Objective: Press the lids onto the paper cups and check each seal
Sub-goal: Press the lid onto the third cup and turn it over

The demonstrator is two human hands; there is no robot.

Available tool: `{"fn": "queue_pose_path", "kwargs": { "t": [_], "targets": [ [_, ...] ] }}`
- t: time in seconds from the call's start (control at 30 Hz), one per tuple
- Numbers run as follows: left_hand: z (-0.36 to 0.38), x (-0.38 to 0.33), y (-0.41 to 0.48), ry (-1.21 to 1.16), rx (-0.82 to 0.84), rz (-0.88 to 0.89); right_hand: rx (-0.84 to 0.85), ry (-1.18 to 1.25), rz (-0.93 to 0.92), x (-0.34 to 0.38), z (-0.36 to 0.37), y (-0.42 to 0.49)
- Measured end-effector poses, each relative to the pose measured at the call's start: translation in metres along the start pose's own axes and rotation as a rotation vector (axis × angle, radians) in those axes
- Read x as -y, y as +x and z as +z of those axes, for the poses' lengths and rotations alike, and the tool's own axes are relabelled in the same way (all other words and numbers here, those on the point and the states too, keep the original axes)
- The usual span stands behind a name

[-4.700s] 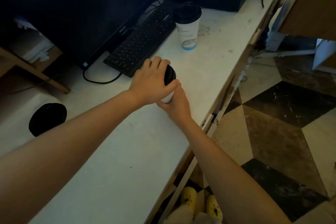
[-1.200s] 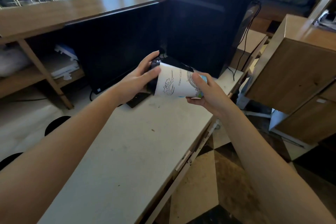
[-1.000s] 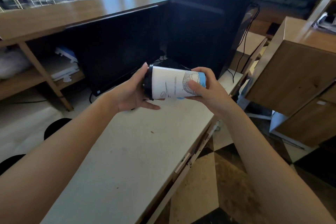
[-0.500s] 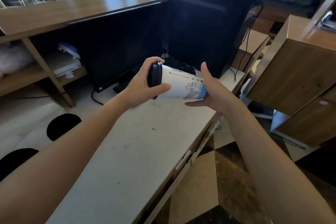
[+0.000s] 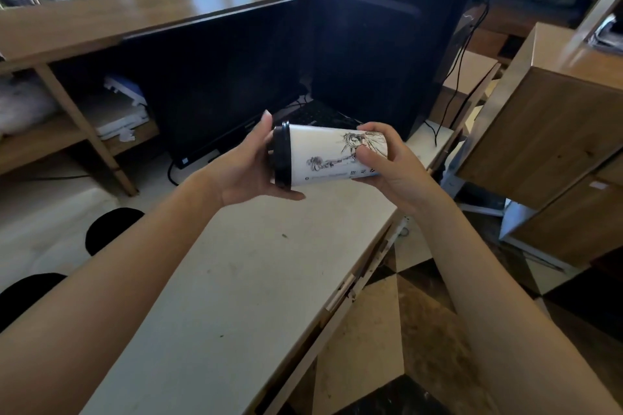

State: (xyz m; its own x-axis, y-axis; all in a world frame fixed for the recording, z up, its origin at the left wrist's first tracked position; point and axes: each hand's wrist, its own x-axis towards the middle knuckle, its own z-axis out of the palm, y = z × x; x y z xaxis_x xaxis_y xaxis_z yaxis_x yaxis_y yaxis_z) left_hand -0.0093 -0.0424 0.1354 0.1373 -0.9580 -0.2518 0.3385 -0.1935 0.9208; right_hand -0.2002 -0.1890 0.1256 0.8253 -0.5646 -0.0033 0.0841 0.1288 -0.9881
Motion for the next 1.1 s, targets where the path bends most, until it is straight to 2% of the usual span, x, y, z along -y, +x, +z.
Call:
{"fn": "queue_pose_path", "kwargs": {
  "t": [0.1, 0.17, 0.23, 0.43, 0.6, 0.7, 0.87, 0.97, 1.1],
  "targets": [
    [-0.001, -0.003, 0.004, -0.036, -0.077, -0.118, 0.058, -0.005, -0.055, -0.001, -0.002, 0.002],
    [0.001, -0.006, 0.003, -0.021, -0.095, -0.131, 0.083, 0.0, -0.087, -0.003, -0.003, 0.005],
    [0.003, -0.008, 0.002, 0.012, -0.138, -0.083, 0.076, 0.078, -0.083, -0.007, -0.003, 0.008],
    [0.007, -0.006, 0.001, 0.225, -0.272, 0.141, -0.049, 0.509, 0.084, -0.037, 0.022, 0.016],
    [-0.001, 0.004, -0.008, 0.467, -0.279, 0.309, -0.063, 0.732, 0.039, -0.028, 0.047, 0.023],
    [-0.011, 0.0, -0.009, 0.529, -0.262, 0.272, -0.132, 0.658, 0.053, -0.017, 0.05, 0.036],
    [-0.037, -0.015, 0.007, 0.741, -0.282, 0.159, -0.146, 0.294, 0.042, 0.004, 0.057, 0.064],
    [-0.046, -0.026, 0.022, 0.833, -0.291, 0.173, -0.14, 0.142, -0.019, 0.015, 0.062, 0.085],
    [-0.055, -0.03, 0.044, 0.828, -0.358, 0.237, -0.203, -0.131, -0.083, 0.019, 0.077, 0.107]
  ]
}}
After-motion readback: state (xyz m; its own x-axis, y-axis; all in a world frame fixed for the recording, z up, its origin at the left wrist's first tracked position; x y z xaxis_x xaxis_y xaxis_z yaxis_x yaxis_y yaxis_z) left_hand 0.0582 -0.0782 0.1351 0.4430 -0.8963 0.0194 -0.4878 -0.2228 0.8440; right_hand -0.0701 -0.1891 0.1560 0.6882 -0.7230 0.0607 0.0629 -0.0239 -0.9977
